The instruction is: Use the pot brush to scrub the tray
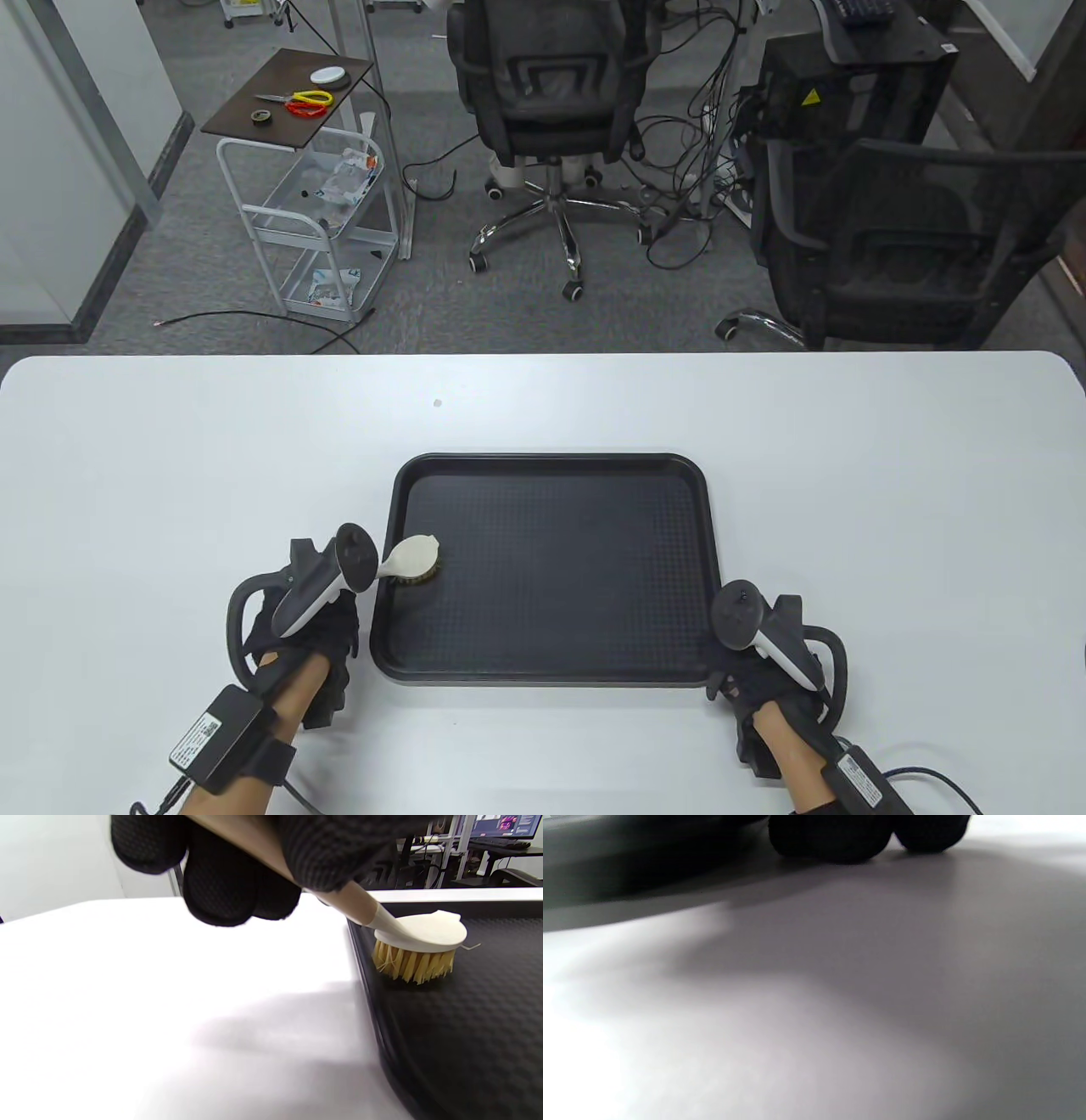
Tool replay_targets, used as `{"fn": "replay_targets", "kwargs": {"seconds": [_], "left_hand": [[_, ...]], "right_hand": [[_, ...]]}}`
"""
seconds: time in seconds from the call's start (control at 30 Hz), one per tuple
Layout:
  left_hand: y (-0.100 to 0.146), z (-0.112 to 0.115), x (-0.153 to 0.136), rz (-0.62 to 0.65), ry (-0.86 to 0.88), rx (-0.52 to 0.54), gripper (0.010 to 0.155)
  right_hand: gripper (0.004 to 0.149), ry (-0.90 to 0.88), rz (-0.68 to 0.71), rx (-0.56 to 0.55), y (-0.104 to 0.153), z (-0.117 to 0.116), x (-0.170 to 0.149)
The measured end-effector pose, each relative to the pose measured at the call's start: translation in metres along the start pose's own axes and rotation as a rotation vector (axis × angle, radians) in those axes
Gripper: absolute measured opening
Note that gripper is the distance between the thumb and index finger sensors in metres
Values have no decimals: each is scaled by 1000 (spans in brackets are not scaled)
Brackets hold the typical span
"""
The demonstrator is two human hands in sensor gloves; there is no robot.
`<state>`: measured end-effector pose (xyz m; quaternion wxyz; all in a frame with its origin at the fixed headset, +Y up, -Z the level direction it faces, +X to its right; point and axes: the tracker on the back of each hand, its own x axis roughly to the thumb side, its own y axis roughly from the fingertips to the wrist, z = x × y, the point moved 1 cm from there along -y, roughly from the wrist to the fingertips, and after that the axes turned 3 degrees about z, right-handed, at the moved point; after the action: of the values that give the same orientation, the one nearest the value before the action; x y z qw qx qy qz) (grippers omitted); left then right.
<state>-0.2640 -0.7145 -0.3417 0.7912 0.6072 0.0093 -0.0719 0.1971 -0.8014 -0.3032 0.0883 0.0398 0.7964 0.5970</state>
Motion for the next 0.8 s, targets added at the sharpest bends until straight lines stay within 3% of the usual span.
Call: {"fn": "replay_targets", "kwargs": {"seconds": [0.13, 0.3, 0.57, 0.8], "left_hand": [[7, -19, 21, 73, 30, 80, 56], [12, -27, 83, 230, 44, 122, 57], [15, -8, 192, 430, 94, 78, 57], [21, 13, 248, 521, 113, 31, 57]], "right_hand": [[71, 2, 0, -2, 0, 0, 0], [71, 2, 0, -2, 0, 0, 0], [72, 5, 0, 0, 0, 0, 0], [72, 0, 1, 3, 0, 0, 0]]}}
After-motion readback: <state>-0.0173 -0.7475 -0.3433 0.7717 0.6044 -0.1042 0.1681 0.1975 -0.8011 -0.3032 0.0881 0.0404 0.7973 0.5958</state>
